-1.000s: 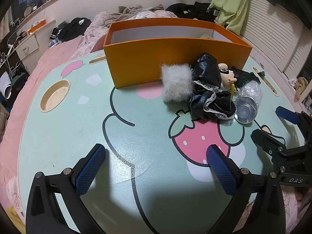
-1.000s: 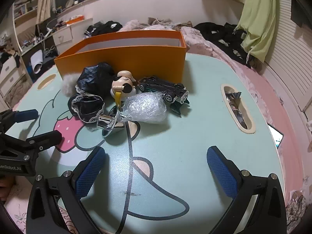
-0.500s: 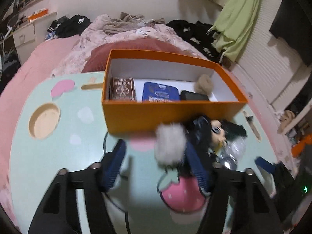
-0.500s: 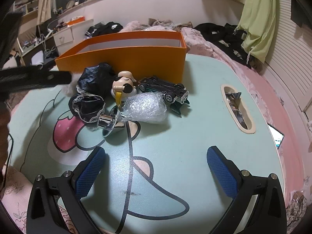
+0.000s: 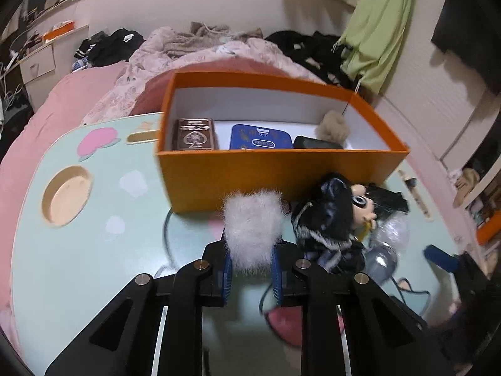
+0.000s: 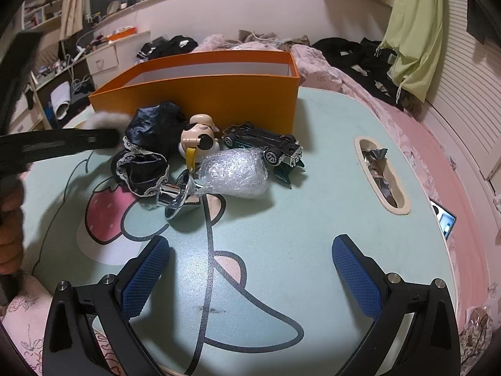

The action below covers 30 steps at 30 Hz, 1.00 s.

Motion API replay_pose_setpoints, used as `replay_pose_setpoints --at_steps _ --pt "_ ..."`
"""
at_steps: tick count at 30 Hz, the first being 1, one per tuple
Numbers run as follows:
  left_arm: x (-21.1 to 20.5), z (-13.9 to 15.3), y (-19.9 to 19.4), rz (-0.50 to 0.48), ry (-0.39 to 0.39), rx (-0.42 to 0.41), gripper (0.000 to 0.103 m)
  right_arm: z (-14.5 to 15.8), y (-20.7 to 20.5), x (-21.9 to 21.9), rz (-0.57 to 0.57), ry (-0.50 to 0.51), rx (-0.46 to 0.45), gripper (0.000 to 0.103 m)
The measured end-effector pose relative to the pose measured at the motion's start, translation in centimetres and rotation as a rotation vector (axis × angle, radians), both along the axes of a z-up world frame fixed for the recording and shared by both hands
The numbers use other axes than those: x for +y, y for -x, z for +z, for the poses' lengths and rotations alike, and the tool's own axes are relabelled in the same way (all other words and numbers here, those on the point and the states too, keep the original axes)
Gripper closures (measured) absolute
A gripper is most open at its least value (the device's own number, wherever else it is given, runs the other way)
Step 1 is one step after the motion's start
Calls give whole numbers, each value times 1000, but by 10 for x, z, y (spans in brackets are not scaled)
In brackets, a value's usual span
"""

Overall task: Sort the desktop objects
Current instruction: 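Grasp the clear plastic bag with the right gripper while the left gripper holds the pom-pom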

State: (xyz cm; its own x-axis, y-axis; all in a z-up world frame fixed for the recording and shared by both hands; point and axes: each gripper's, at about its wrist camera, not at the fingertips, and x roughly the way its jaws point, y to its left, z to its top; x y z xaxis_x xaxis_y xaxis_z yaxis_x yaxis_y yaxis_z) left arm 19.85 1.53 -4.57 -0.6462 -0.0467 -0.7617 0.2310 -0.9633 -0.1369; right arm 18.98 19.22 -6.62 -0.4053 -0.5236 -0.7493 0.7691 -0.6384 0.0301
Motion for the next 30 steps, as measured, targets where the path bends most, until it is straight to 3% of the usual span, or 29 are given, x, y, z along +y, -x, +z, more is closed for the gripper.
replay_pose_setpoints --at_steps 6,10,14,20,21,26,29,30 --pt "7 -7 -33 2 64 -27 82 0 0 0 0 1 1 0" --pt "6 -16 -36 -2 43 -36 78 2 1 3 -19 17 6 0" --pt "12 -17 -34 -28 59 -31 64 9 10 20 -57 116 -40 7" --pt "15 -16 -35 -23 78 -24 68 14 18 23 -79 156 -72 12" --pt "14 -16 -36 -24 67 -20 79 15 20 20 -74 153 -81 15" --pt "14 -17 -36 -28 59 -14 79 25 32 5 -77 180 -129 26" --pt "15 -17 -36 -29 65 -14 79 26 39 -8 -61 174 -161 38" --pt "15 -17 -36 -29 65 -14 79 24 42 -12 -58 169 -181 47"
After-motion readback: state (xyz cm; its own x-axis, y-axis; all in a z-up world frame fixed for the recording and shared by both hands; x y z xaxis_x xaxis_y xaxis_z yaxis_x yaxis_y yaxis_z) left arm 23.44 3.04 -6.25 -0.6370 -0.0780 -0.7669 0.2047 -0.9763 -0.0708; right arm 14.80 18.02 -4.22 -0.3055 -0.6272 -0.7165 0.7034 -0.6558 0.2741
